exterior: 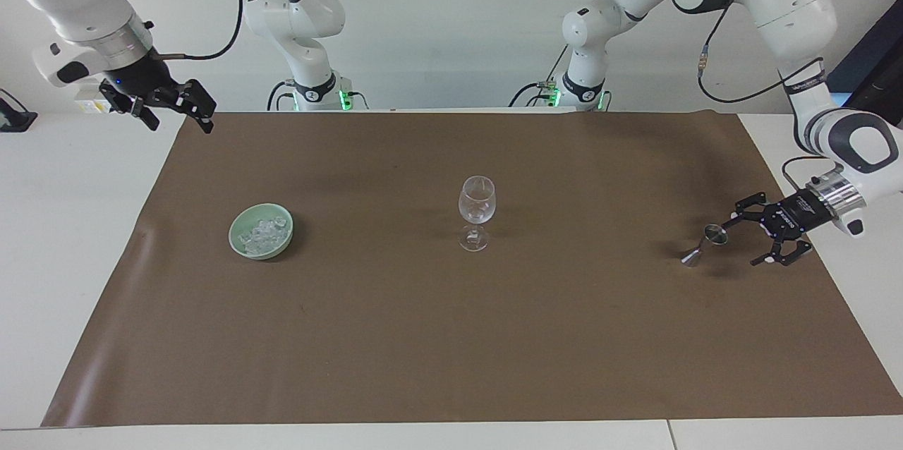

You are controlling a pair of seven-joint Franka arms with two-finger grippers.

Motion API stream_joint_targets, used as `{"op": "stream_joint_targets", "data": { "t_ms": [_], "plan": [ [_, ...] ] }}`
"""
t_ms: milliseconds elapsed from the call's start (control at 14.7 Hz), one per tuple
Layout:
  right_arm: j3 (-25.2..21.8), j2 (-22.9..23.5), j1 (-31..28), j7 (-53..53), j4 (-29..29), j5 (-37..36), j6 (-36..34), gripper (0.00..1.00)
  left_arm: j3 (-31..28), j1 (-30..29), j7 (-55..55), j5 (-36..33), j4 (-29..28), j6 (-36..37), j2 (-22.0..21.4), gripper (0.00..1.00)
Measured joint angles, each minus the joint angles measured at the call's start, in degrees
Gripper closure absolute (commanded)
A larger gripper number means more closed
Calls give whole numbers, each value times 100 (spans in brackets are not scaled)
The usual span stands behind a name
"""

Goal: Pour wine and add ice with both arms
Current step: 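Reach the silver bottle and close the left gripper on it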

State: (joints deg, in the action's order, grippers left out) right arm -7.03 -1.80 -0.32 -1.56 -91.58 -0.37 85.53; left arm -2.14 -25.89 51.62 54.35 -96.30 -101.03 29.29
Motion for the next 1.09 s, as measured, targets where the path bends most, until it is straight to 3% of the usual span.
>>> {"op": "stream_joint_targets", "data": {
  "t_ms": [477, 750, 1091],
  "plan": [
    [0, 0, 0, 0, 0, 0, 0, 0, 66, 4, -553, 649, -1248, -554, -500, 0],
    [0, 0, 0, 0, 0, 0, 0, 0, 113, 26, -907, 1363, -1819, -1152, -632, 0],
    [0, 0, 0, 0, 0, 0, 0, 0, 144, 39, -1065, 2191, -2298, -1230, -788, 0]
  ]
}}
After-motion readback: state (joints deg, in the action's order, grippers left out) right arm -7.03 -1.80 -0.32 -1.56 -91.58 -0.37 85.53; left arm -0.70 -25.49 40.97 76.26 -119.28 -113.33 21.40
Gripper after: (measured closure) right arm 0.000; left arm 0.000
